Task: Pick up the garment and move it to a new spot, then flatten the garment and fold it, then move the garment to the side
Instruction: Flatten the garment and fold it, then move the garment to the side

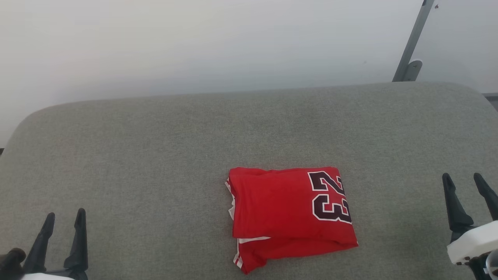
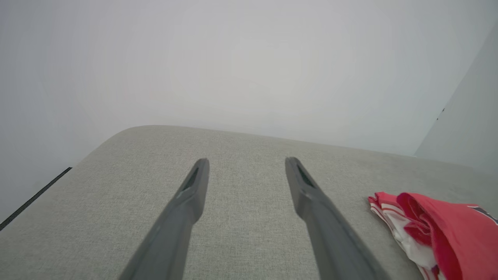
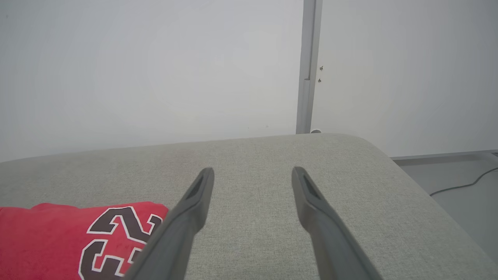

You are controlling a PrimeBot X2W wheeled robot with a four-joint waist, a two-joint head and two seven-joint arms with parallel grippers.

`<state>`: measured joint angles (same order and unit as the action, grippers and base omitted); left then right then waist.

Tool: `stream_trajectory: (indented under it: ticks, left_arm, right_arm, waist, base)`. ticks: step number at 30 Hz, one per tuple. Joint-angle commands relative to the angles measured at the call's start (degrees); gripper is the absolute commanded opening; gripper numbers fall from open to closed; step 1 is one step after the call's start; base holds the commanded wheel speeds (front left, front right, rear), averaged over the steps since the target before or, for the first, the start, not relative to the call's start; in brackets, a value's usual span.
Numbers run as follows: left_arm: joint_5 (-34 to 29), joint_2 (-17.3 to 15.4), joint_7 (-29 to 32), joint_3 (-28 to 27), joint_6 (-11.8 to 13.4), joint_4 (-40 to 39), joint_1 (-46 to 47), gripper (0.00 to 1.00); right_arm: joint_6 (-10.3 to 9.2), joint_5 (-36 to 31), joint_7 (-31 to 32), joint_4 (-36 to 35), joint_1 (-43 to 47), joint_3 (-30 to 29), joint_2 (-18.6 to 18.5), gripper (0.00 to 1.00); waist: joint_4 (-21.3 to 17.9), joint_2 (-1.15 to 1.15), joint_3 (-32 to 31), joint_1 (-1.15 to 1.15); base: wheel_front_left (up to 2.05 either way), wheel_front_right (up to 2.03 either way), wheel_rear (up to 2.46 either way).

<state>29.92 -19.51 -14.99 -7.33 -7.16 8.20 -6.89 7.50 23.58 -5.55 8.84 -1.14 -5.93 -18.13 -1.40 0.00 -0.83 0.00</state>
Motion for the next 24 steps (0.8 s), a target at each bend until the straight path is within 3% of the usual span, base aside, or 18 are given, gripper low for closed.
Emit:
stream_trajectory:
  ticks: [1, 13, 19, 24]
  left_arm:
    - [-0.69, 0.12, -0.21, -0.21, -0.24, 0.15, -0.49, 1.00]
    - [-0.73, 0.58, -0.21, 0.46, -0.29, -0.19, 0.47, 1.00]
    - [-0.26, 1.08, -0.21, 1.50, -0.33, -0.20, 1.25, 1.00]
    - [-0.13, 1.54, -0.21, 2.65, -0.35, -0.03, 2.18, 1.00]
  right_arm:
    - [-0.02, -0.23, -0.35, -0.22, 0.62, -0.25, 0.27, 1.00]
    - [-0.02, -0.13, 1.41, -0.30, 0.61, -0.31, 1.44, 1.00]
    - [-0.02, 1.68, 6.53, -0.36, -0.99, 1.81, 2.19, 1.00]
    - [-0.02, 5.09, 14.86, 0.37, -3.16, 4.44, 1.74, 1.00]
  waist:
    - [0.01, 0.00, 0.03, 0.00]
    - [0.77, 0.00, 0.58, 0.00]
    - [2.91, 0.00, 1.64, 0.00]
    - [5.43, 0.00, 3.29, 0.00]
  base:
    - [0.00, 0.00, 0.00]
    - [0.00, 0.00, 0.00]
    - [0.00, 0.00, 0.00]
    - [0.00, 0.00, 0.00]
